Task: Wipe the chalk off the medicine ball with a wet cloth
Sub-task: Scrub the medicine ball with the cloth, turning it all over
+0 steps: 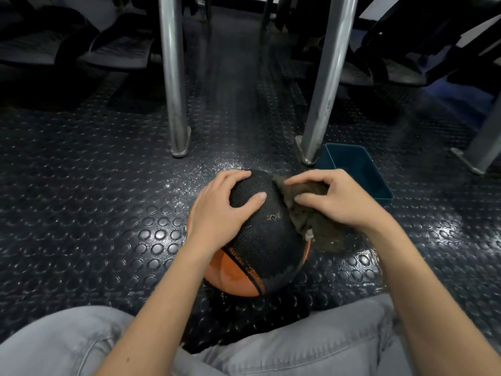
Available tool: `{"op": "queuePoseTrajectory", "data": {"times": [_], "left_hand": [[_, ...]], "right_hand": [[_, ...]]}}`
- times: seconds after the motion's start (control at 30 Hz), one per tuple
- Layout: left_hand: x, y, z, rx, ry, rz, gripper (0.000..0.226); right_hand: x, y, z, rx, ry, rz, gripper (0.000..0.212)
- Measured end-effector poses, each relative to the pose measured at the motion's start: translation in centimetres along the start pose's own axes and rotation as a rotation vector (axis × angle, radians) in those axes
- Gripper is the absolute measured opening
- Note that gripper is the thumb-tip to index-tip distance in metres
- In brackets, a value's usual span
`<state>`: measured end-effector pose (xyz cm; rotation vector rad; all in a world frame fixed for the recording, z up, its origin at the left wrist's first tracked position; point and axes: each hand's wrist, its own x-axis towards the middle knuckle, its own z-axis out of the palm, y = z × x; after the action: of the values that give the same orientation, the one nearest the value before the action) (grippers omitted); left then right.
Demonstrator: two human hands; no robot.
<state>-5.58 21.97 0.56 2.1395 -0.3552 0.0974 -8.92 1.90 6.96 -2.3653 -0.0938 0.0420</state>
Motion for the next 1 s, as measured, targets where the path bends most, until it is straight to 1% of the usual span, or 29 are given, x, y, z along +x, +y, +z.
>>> {"op": "queuePoseTrajectory", "data": {"times": [0.07,0.1,0.13,0.17,0.2,0.23,0.27,0.3,0.33,0.37,0.4,0.43,0.5,0.53,0.57,0.6,0.63,0.67,0.7,0.73,0.77,0.8,0.9,0.93,0.97,1.0], "left_hand": [[0.0,0.1,0.0,-0.006,-0.005,0.008,0.053],[0.0,0.2,0.1,0.000,-0.007,0.012,0.050],[-0.1,0.3,0.2,0.010,-0.009,0.015,0.048],[-0.1,0.4,0.2,0.018,-0.009,0.018,0.050],[-0.2,0.4,0.2,0.023,-0.008,0.021,0.053],[-0.2,0.4,0.2,0.027,-0.008,0.023,0.056],[-0.2,0.4,0.1,0.027,-0.009,0.025,0.057],[-0.2,0.4,0.1,0.024,-0.012,0.025,0.056],[-0.2,0.4,0.0,0.020,-0.018,0.025,0.053],[-0.2,0.5,0.0,0.019,-0.025,0.024,0.050],[-0.1,0.5,0.0,0.021,-0.032,0.021,0.047],[-0.1,0.5,0.0,0.023,-0.037,0.021,0.047],[-0.1,0.4,0.0,0.019,-0.044,0.020,0.046],[-0.2,0.4,-0.1,0.013,-0.042,0.018,0.046],[-0.2,0.3,-0.1,0.007,-0.038,0.013,0.046],[-0.2,0.2,-0.2,0.002,-0.027,0.008,0.045],[-0.2,0.1,-0.2,0.000,-0.017,0.006,0.046],[-0.2,0.2,-0.1,0.001,-0.010,0.008,0.048],[-0.1,0.2,-0.1,0.003,-0.008,0.011,0.051],[-0.1,0.3,0.0,0.004,-0.006,0.013,0.054],[0.0,0.4,0.0,0.003,-0.006,0.012,0.055],[0.0,0.4,0.1,0.002,-0.010,0.009,0.054],[0.0,0.3,0.1,0.004,-0.023,0.003,0.046],[0.0,0.3,0.1,0.001,-0.026,0.002,0.045],[0.0,0.3,0.0,-0.004,-0.025,0.000,0.044],[-0.1,0.2,-0.1,-0.007,-0.020,-0.001,0.044]], "right_hand": [[0.7,1.8,-0.1,-0.097,0.015,0.113,0.028],[0.9,2.3,0.1,-0.170,0.043,0.158,0.028],[1.0,2.5,0.3,-0.209,0.113,0.160,0.029],[1.2,2.4,0.4,-0.188,0.211,0.113,0.029],[1.1,1.9,0.5,-0.105,0.300,0.027,0.027],[1.0,1.2,0.5,0.000,0.336,-0.068,0.026],[0.8,0.6,0.4,0.069,0.299,-0.134,0.026],[0.6,0.3,0.3,0.095,0.221,-0.159,0.027],[0.4,0.2,0.3,0.094,0.140,-0.142,0.028],[0.4,0.7,0.4,0.080,0.096,-0.094,0.029],[0.4,1.4,0.4,0.052,0.098,-0.031,0.029],[0.5,2.1,0.4,-0.016,0.129,0.043,0.028],[0.4,3.1,0.3,-0.251,0.180,0.210,0.025],[0.3,3.3,0.3,-0.339,0.212,0.253,0.025],[0.3,3.0,0.3,-0.352,0.261,0.234,0.027],[0.4,2.4,0.4,-0.268,0.311,0.159,0.029],[0.4,1.4,0.5,-0.122,0.340,0.051,0.029],[0.4,0.4,0.6,0.011,0.330,-0.053,0.027],[0.3,-0.3,0.8,0.090,0.283,-0.121,0.025],[0.3,-0.6,0.9,0.121,0.225,-0.131,0.024],[0.5,-0.3,1.1,0.118,0.185,-0.093,0.024],[0.7,0.5,1.1,0.082,0.185,-0.029,0.023],[1.0,3.0,0.9,-0.199,0.252,0.200,0.018],[1.0,3.3,0.8,-0.233,0.284,0.245,0.018],[1.1,3.2,0.7,-0.194,0.339,0.237,0.021],[1.2,2.6,0.6,-0.075,0.408,0.179,0.023]]}}
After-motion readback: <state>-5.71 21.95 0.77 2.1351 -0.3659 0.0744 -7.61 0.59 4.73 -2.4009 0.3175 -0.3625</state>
